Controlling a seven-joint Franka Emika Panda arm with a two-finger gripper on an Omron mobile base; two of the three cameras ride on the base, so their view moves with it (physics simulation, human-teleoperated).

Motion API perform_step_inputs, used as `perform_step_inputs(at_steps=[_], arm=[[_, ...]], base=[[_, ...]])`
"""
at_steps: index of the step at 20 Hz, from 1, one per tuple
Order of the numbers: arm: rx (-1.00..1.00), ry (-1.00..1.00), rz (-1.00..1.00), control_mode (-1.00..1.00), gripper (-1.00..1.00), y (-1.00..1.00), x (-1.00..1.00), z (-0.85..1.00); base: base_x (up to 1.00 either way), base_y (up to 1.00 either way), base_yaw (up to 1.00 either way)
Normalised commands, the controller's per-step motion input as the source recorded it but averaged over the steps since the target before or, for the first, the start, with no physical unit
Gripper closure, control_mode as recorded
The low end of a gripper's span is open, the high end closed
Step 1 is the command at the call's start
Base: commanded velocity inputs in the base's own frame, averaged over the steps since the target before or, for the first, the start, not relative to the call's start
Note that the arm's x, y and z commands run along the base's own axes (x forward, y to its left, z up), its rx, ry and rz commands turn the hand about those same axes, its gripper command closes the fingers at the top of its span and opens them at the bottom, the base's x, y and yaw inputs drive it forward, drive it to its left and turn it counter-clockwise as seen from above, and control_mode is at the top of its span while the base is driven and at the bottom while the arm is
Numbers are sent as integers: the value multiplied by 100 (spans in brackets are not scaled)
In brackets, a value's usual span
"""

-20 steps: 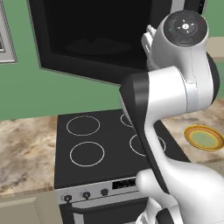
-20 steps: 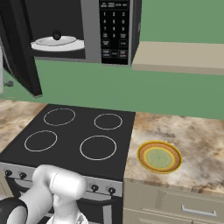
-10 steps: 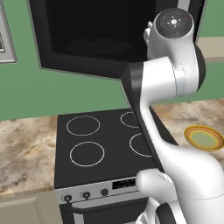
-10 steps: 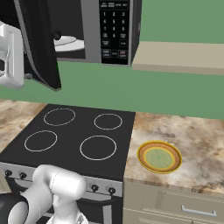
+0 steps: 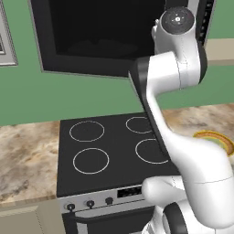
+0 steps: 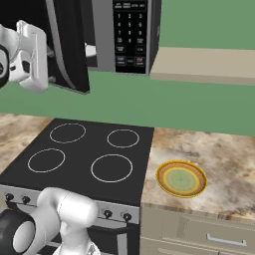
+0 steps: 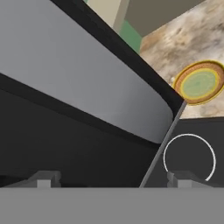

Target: Pick the eggplant from the counter and place it in the microwave. Then turn on the microwave.

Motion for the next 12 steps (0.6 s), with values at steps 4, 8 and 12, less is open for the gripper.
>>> perform_step_inputs(at_steps=[4,8,12], arm=[[0,0,0,-100,-100,-19,52,1],[0,0,0,-100,-100,-18,50,0],[0,0,0,-100,-100,-17,51,0]], base=[[0,0,0],[0,0,0],[0,0,0]])
